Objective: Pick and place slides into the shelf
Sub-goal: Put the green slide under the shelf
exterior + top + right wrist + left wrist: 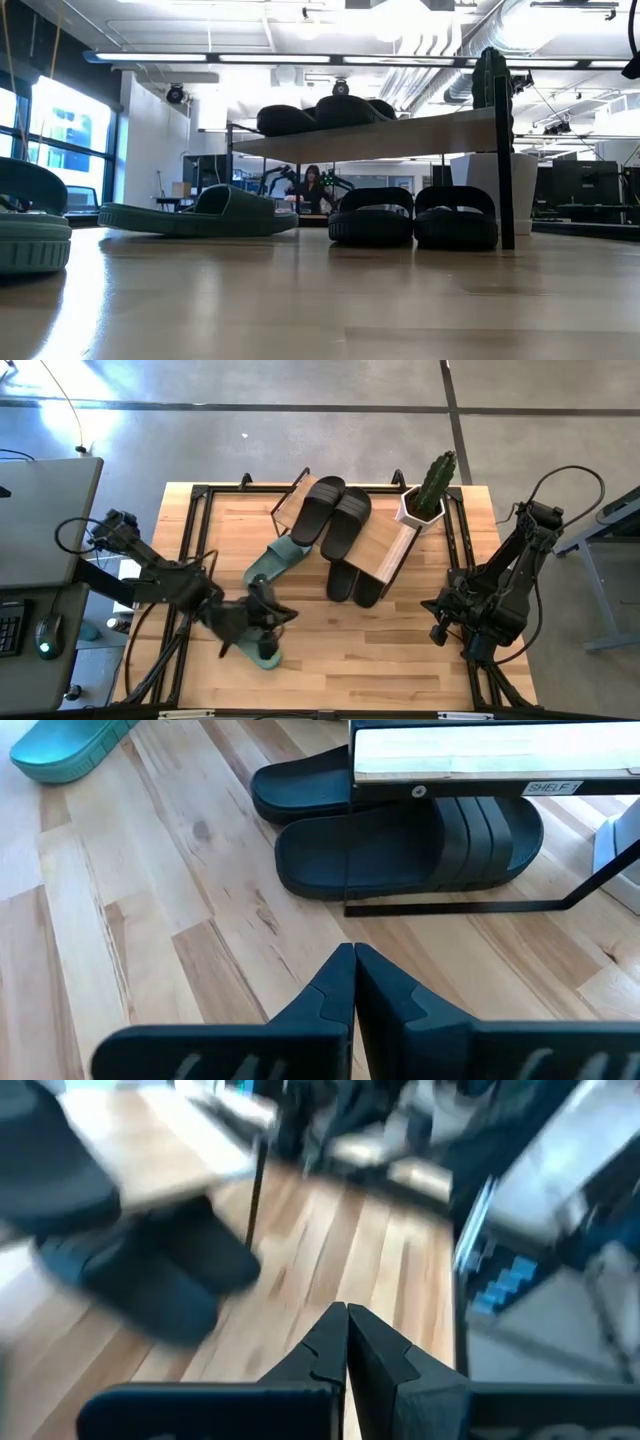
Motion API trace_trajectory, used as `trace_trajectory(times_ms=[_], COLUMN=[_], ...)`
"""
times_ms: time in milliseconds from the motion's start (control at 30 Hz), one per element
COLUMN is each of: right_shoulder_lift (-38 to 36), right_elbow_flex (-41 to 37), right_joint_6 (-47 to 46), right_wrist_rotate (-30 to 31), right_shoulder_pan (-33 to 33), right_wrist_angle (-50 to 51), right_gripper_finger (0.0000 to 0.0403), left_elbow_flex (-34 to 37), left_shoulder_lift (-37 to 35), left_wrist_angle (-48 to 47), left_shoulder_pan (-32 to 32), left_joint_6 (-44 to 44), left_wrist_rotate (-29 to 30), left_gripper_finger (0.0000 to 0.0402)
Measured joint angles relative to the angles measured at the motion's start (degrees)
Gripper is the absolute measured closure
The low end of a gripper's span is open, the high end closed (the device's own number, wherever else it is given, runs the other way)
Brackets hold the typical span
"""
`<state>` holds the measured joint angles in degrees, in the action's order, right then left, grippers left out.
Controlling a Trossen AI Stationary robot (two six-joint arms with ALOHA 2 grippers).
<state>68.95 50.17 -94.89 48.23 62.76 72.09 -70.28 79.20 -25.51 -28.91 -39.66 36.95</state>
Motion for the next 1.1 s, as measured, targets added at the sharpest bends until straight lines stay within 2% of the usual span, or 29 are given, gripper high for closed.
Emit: trace_trajectory(times_ms=[167, 367, 433, 467, 533, 633, 833, 1100], right_shoulder_lift=[0.00, -0.02, 0.00, 0.00, 0.00, 0.00, 0.14, 0.15], right_elbow_flex=[0.00, 0.00, 0.00, 0.00, 0.00, 0.00, -0.09, -0.10], right_joint_6=[0.02, -0.16, -0.16, -0.16, -0.17, -0.15, 0.05, 3.75], right_wrist_rotate=[-0.21, -0.21, -0.22, -0.23, -0.16, 0.10, 0.44, 0.50], right_shoulder_pan=[-0.11, -0.13, -0.13, -0.13, -0.15, -0.14, -0.52, -0.50], right_wrist_angle=[0.00, 0.01, 0.03, 0.03, 0.05, 0.12, 0.77, 0.95], right_gripper_finger=[0.0403, 0.0403, 0.0403, 0.0403, 0.0403, 0.0403, 0.0403, 0.0403], left_elbow_flex=[-13.54, -33.31, -38.12, -39.00, -38.62, -38.13, -28.31, -13.99], left_shoulder_lift=[3.35, 14.94, 19.37, 20.98, 22.18, 24.97, 25.35, 25.48], left_wrist_angle=[-27.19, -58.15, -65.32, -64.33, -62.98, -64.71, -65.05, -64.01], left_shoulder_pan=[-2.99, -4.21, -4.14, -4.05, -3.84, -2.92, -2.11, -2.20], left_joint_6=[-9.25, -17.16, -20.37, -19.70, -17.71, -24.09, -32.71, -41.77], left_wrist_rotate=[-0.29, -3.01, -6.34, -8.01, -10.53, -17.46, -29.15, -38.66], left_gripper_finger=[0.0402, 0.0402, 0.0401, 0.0402, 0.0401, 0.0402, 0.0402, 0.0388])
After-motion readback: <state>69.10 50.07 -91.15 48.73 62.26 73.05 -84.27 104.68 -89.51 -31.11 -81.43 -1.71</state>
